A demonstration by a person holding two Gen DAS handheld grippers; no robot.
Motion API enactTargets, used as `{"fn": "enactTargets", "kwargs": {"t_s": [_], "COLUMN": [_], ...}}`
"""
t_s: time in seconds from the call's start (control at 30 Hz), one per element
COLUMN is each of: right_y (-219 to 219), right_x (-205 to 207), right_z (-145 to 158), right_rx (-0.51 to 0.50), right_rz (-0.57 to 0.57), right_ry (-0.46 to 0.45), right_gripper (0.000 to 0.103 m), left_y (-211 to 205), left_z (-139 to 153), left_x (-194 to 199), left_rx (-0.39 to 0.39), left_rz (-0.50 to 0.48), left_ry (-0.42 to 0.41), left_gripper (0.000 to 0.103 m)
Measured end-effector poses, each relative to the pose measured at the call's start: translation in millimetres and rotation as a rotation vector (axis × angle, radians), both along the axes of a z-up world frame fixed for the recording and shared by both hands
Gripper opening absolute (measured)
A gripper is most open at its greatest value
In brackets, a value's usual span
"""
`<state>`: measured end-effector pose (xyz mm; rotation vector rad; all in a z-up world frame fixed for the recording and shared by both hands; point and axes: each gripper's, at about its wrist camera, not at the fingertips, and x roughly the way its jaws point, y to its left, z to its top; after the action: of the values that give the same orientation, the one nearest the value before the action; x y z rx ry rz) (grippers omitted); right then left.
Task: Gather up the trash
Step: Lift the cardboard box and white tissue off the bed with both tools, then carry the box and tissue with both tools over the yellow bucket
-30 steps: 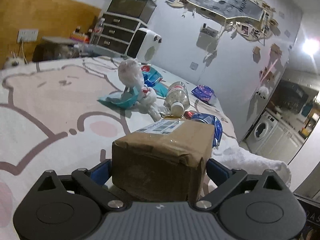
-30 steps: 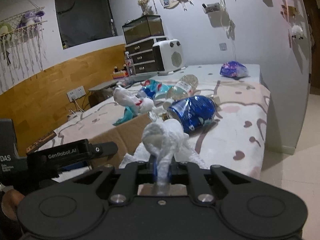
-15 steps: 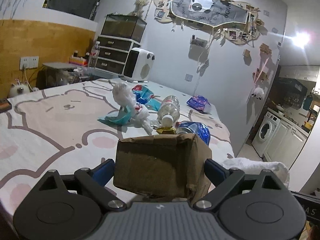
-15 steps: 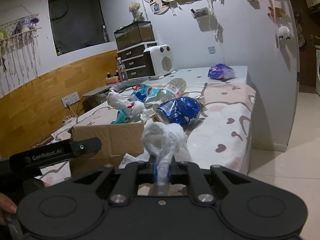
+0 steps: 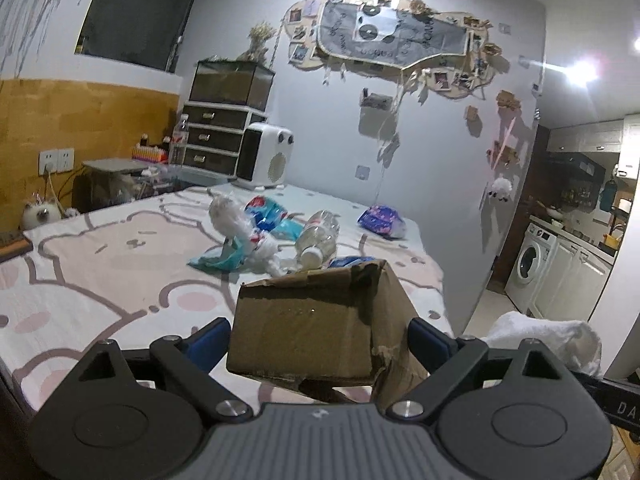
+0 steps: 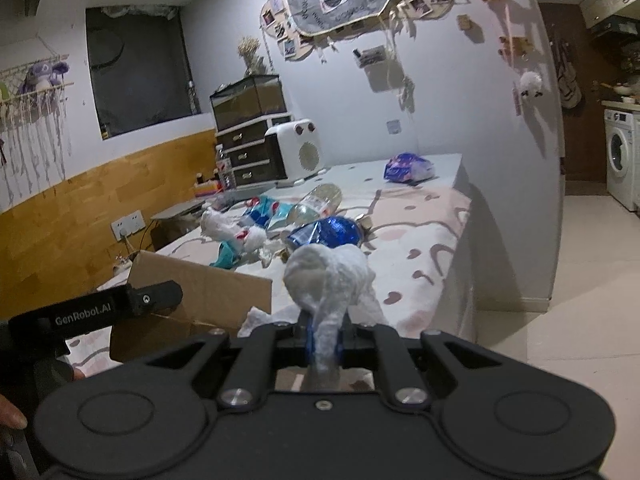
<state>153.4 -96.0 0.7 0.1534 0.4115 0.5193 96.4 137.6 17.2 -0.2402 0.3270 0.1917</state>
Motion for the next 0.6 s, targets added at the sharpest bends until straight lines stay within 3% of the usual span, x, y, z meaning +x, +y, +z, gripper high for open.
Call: {"fn": "enactTargets", "kwargs": {"t_s": [0.33,0.6], "right_y": [-49,-113], "right_x": [-19,-34], "right_z": [8,-1], "right_rx": [0.017,0.019], "right_rz": [-0.091,-0.219], "right_ry": [-0.049,-0.044], "right_gripper": [0.011,0.011], "left_y": [-65,-134], "left_z": [19,8], "left_x": [1,12], "left_rx": [0.078,0.088], "left_rz": [-0.099,-0.234], "left_ry": [-0.032,-0.005], "left_gripper": [0.094,0.094]}}
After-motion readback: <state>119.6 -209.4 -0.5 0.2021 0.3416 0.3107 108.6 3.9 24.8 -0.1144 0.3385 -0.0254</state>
